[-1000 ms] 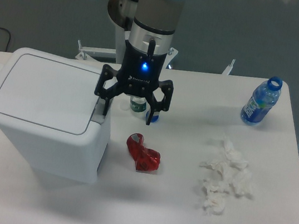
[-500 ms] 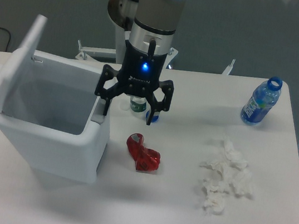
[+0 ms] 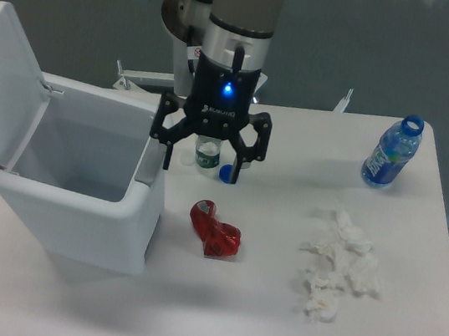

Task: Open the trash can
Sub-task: 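Raise the gripper away from the opened trash can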

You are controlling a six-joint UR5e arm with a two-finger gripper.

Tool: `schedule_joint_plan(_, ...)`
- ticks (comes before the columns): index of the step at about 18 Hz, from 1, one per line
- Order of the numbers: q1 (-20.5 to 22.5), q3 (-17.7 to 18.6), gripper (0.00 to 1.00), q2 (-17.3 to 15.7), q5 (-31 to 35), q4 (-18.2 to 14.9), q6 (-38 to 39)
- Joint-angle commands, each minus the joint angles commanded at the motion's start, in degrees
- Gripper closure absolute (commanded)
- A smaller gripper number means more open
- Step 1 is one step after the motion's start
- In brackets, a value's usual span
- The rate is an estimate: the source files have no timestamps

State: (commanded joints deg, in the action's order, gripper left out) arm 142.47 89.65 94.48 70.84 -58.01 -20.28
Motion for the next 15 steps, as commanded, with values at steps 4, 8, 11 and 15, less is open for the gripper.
schedule_joint_plan(4,0.5,0.1,0.00,0.0,4.5,0.0,-10.7)
schedule_joint_plan(8,0.1,0.7,0.00,0.7,14.7,-0.1,-17.7)
schedule_joint_plan(11,-0.3,0.8,0.00,1.4,17.6,-0.1,-19.7)
schedule_joint_plan(15,-0.3,1.7,0.00,1.9,20.0,-0.1,-20.1)
